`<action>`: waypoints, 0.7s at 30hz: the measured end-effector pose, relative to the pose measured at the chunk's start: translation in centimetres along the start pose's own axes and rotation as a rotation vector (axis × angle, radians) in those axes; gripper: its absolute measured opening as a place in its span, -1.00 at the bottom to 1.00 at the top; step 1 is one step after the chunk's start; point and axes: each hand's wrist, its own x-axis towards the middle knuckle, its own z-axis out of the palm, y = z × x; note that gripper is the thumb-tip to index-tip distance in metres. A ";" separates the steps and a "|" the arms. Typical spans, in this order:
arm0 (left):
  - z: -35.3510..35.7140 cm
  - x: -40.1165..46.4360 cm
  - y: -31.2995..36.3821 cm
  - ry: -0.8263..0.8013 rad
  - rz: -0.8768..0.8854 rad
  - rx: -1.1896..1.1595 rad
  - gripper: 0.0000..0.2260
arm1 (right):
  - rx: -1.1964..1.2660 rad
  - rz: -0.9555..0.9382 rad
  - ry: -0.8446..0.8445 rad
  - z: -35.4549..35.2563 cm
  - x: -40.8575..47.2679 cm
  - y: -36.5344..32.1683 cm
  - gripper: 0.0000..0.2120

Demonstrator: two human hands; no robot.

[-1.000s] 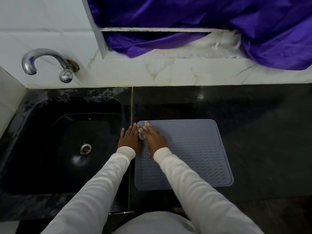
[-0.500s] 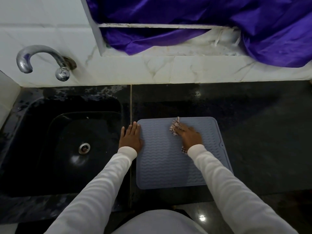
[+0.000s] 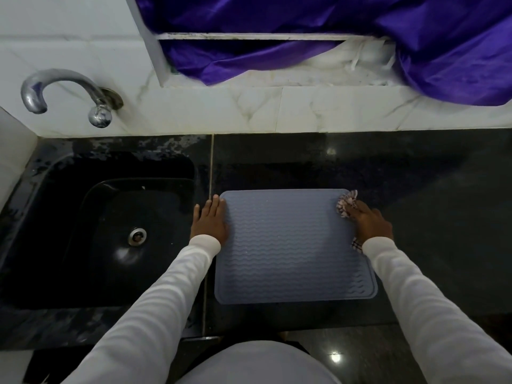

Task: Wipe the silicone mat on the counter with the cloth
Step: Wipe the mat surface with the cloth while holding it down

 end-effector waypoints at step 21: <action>-0.2 0.3 -1.9 -0.053 0.078 -0.162 -0.43 | 0.469 -0.432 0.134 4.1 -8.1 -21.1 -0.55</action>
